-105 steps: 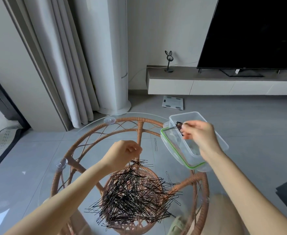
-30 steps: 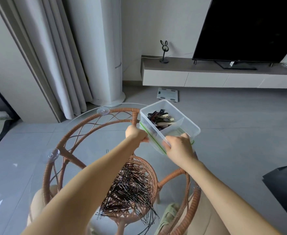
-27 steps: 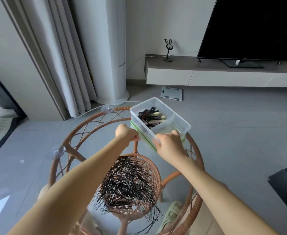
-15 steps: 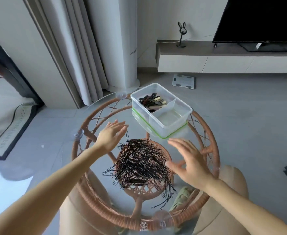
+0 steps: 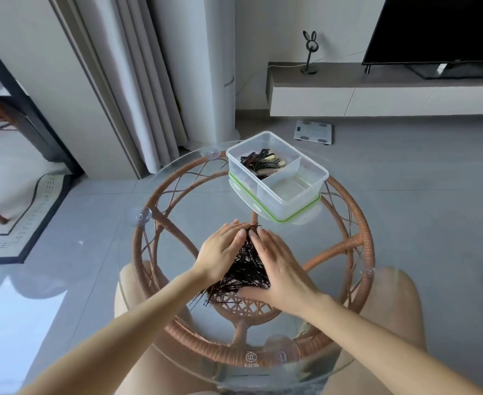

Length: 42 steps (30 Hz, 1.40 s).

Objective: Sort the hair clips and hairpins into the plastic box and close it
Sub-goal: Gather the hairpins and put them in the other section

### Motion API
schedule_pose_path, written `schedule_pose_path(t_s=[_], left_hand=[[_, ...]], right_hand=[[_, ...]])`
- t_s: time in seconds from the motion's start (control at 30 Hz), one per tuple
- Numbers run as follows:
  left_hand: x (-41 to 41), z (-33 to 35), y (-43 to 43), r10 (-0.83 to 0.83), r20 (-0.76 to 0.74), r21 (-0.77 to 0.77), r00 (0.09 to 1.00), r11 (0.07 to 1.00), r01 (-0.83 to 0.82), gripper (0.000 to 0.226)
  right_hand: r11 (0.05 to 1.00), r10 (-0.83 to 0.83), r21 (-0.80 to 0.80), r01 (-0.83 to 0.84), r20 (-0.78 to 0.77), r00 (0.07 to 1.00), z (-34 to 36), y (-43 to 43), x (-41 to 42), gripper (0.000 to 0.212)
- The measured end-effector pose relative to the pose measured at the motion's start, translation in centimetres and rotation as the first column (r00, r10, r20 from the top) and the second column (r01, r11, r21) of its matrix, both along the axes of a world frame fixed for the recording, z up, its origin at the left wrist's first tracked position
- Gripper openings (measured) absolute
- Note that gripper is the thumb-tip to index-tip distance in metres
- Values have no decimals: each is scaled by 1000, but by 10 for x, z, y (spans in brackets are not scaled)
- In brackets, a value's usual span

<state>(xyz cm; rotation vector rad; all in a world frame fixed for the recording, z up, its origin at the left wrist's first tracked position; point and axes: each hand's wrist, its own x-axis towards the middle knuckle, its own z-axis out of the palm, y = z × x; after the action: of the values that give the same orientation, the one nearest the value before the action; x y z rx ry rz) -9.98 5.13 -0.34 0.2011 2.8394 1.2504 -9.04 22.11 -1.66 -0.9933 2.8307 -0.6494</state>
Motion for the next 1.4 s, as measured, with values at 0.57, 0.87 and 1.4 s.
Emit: schedule_pose_path(t_s=[0.57,0.87,1.4], left_hand=[[72,26,-12,82,89,-657,993,754,-3,102],[61,32,-2,140,68,-476,988,875,-91,46],[41,88,-39,274,86,-272,958,931,-242,30]], right_hand=[[961,-208,191,201,18,978,27,23,25,109],[976,-216,10,216,116,969,38,1,21,59],[893,-341,-277,355,97,935,92,25,8,17]])
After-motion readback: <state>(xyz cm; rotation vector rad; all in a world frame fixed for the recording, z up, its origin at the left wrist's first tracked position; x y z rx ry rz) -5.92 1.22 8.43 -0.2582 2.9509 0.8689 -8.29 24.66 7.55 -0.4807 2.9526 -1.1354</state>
